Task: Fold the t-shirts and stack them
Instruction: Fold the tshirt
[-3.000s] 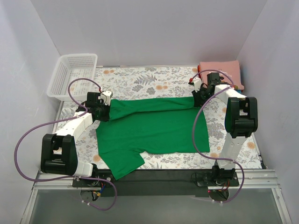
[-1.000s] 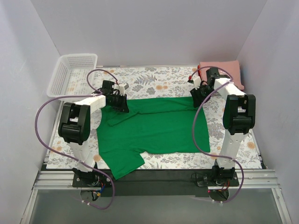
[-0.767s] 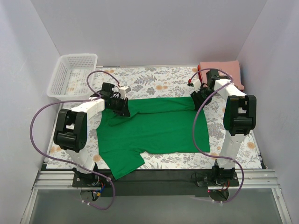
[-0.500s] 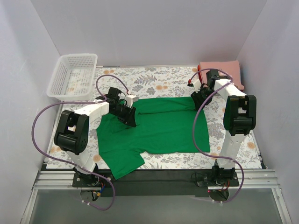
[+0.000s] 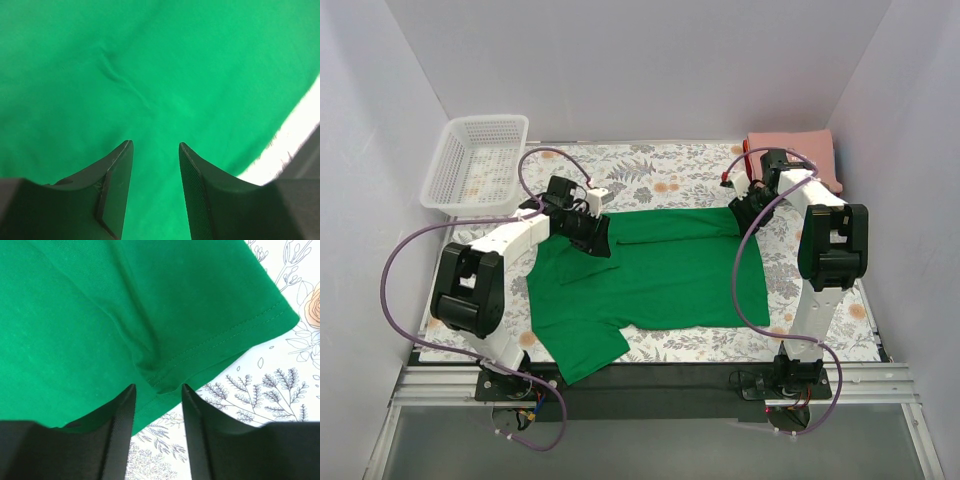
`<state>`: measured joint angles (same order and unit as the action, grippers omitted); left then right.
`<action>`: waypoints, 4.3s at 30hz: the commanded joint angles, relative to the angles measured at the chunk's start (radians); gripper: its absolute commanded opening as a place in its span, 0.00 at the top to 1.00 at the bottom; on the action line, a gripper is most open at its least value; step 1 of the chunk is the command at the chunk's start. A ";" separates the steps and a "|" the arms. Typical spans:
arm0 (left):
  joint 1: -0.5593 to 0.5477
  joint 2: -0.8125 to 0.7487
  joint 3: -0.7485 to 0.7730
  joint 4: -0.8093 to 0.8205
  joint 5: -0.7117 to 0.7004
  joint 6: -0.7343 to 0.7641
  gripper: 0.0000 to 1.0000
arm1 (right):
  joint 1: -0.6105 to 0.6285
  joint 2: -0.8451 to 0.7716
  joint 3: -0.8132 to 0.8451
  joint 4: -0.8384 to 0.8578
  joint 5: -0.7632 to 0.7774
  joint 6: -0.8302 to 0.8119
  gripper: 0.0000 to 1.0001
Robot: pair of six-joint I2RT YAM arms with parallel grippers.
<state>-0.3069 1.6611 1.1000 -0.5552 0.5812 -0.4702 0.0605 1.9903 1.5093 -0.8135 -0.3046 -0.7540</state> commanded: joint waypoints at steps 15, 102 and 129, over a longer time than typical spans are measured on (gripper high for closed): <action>-0.086 0.210 0.175 0.144 -0.247 -0.137 0.57 | 0.052 0.042 0.035 0.011 0.090 -0.067 0.42; 0.426 -0.073 0.236 -0.389 0.028 0.348 0.34 | 0.271 -0.367 -0.068 -0.046 0.067 0.090 0.34; 0.485 -0.339 -0.132 -0.445 0.039 0.731 0.44 | 0.429 -0.633 -0.793 0.098 0.252 0.065 0.52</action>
<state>0.1795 1.3334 0.9749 -1.0225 0.6144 0.2497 0.4808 1.3510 0.7406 -0.7788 -0.0692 -0.6910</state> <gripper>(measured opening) 0.563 0.486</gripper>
